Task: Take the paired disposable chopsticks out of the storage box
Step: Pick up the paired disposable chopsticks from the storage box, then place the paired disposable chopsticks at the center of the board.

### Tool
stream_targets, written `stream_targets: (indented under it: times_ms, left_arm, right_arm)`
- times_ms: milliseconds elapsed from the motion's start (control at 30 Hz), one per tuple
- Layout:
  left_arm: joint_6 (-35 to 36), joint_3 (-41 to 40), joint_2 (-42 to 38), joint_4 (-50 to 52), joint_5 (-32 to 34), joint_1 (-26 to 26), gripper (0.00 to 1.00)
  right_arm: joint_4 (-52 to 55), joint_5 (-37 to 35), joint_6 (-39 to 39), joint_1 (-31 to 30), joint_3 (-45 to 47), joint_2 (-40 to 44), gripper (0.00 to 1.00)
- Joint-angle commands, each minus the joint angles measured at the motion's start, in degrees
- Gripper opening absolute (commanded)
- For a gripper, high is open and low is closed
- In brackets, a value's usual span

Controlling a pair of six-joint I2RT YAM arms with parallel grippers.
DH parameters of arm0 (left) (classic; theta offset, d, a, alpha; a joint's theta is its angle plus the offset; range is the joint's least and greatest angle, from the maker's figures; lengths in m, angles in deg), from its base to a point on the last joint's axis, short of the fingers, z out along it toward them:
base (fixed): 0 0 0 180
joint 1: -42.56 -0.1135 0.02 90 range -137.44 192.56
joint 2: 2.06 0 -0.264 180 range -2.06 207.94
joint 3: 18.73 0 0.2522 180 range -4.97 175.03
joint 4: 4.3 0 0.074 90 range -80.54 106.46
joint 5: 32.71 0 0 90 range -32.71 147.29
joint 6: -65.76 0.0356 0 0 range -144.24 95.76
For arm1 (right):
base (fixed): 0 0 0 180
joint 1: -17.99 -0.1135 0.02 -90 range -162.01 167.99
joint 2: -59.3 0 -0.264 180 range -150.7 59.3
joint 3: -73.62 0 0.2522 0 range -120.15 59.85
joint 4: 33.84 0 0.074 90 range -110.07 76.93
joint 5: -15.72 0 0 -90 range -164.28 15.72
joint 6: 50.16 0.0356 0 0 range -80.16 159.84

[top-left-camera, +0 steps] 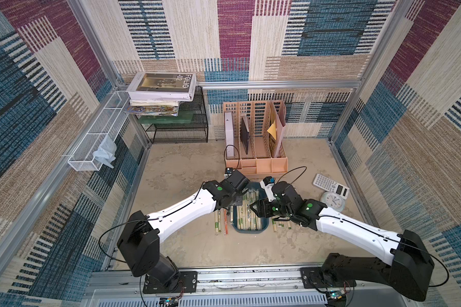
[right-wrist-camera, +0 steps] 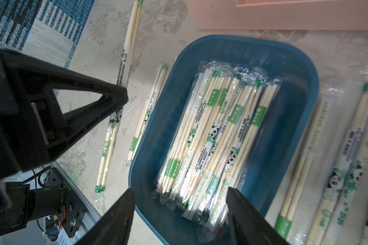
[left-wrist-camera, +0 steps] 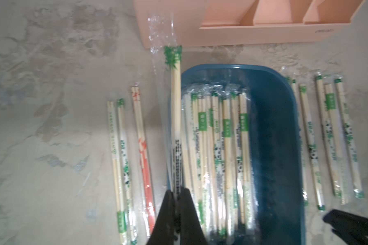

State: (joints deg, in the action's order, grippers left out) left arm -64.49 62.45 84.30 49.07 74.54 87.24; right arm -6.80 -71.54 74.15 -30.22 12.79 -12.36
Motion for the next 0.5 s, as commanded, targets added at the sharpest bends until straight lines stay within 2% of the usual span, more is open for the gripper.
stream_targets:
  times_ms: [0, 200, 467]
  left_arm:
    - [1.68, -4.99, -3.73, 1.04, 3.74, -2.19, 0.08]
    - [2.70, -13.78, -7.36, -1.90, 6.38, -5.95, 0.08]
    - [2.75, -15.38, -1.19, -6.89, 5.56, -7.51, 0.08]
  right_arm:
    - [-1.67, -1.69, 0.66, -1.72, -1.42, -1.86, 0.71]
    - [-2.20, -2.05, 1.35, -3.92, -3.22, -4.77, 0.71]
    - [-1.48, -3.00, 1.52, -5.12, -4.17, -6.06, 0.71]
